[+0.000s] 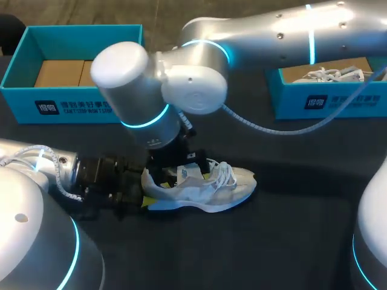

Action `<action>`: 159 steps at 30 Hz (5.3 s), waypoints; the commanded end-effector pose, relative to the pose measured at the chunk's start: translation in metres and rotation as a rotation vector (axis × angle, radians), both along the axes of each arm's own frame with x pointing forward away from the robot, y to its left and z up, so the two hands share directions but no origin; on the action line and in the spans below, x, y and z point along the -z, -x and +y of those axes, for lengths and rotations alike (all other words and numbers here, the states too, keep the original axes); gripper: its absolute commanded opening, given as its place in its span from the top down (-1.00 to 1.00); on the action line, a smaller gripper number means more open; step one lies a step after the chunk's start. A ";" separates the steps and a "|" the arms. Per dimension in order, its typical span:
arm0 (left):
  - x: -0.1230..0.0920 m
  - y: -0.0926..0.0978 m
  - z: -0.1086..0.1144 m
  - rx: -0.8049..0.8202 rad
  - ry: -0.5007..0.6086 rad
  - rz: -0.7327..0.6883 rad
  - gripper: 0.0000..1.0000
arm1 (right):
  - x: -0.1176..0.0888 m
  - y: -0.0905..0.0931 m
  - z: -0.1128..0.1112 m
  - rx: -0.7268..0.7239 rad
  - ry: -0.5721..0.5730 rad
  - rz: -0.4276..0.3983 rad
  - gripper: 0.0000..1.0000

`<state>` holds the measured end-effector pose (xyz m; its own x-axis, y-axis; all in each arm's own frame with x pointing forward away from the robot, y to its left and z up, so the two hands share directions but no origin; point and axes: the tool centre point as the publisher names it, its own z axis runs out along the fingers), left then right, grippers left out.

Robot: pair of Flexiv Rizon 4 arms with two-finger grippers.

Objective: Take the shoe out of the shoebox, open the shoe tongue, remove and reinsert the insole, then place the shoe into the shoebox

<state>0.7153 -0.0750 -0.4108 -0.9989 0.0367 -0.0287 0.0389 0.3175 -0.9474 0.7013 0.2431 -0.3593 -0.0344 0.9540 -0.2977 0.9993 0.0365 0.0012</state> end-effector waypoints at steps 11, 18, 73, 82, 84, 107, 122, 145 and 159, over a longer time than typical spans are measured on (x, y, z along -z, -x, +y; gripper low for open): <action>0.000 0.000 0.001 0.000 -0.002 0.000 1.00 | -0.010 0.003 -0.024 0.343 0.350 -0.104 -0.84; 0.000 0.000 0.001 0.000 -0.002 0.000 1.00 | -0.025 0.003 -0.035 0.381 0.378 -0.121 0.33; 0.000 0.000 0.001 0.000 -0.002 0.000 1.00 | 0.008 -0.010 -0.139 0.452 0.181 -0.059 -1.00; 0.000 0.000 0.001 0.000 -0.002 0.000 1.00 | 0.004 -0.011 -0.139 0.449 0.145 -0.054 -1.00; 0.000 0.000 0.001 0.000 -0.002 0.000 1.00 | -0.003 -0.012 -0.136 0.416 0.118 -0.063 -1.00; 0.000 0.000 0.001 0.000 -0.002 0.000 1.00 | -0.084 -0.029 -0.089 -0.002 -0.003 -0.198 -1.00; 0.000 0.000 0.001 0.000 -0.002 0.000 1.00 | -0.107 -0.030 -0.046 -0.334 -0.101 -0.224 -1.00; 0.000 0.000 0.001 0.000 -0.002 0.000 1.00 | -0.098 -0.020 0.012 -1.022 -0.112 -0.132 1.00; 0.000 0.000 0.001 0.000 -0.002 0.000 1.00 | -0.098 -0.020 0.012 -1.022 -0.112 -0.132 1.00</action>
